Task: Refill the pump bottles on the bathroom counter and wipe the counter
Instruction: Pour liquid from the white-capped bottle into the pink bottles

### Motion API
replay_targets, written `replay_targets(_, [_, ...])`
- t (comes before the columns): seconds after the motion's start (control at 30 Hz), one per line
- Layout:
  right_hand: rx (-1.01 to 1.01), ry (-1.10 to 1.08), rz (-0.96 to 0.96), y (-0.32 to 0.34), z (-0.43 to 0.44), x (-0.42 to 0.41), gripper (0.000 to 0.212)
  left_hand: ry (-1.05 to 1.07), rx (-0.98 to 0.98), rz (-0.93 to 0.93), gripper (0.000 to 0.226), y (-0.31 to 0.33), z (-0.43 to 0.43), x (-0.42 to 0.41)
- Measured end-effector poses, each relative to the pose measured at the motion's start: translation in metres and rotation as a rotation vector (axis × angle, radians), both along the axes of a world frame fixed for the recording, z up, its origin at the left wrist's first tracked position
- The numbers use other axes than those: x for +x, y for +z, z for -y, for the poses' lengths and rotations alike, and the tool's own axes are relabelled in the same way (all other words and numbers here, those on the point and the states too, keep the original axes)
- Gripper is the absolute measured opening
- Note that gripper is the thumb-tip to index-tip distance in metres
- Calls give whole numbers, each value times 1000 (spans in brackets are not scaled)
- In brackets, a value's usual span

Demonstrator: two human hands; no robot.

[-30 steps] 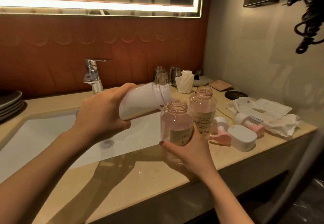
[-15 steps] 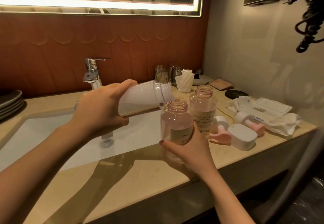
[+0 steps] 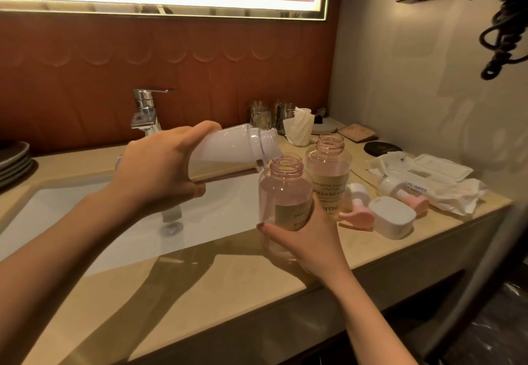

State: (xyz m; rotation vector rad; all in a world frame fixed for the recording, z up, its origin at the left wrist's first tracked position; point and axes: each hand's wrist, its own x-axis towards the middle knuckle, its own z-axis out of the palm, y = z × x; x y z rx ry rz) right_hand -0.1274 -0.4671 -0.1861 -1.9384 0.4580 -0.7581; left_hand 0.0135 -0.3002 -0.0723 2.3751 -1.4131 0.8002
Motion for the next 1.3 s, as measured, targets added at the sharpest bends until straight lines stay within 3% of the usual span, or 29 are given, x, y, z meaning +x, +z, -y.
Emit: replay_targets(1.3, [-20,9,31,-3,2,2,95,-12,17,64,80,4,0,2])
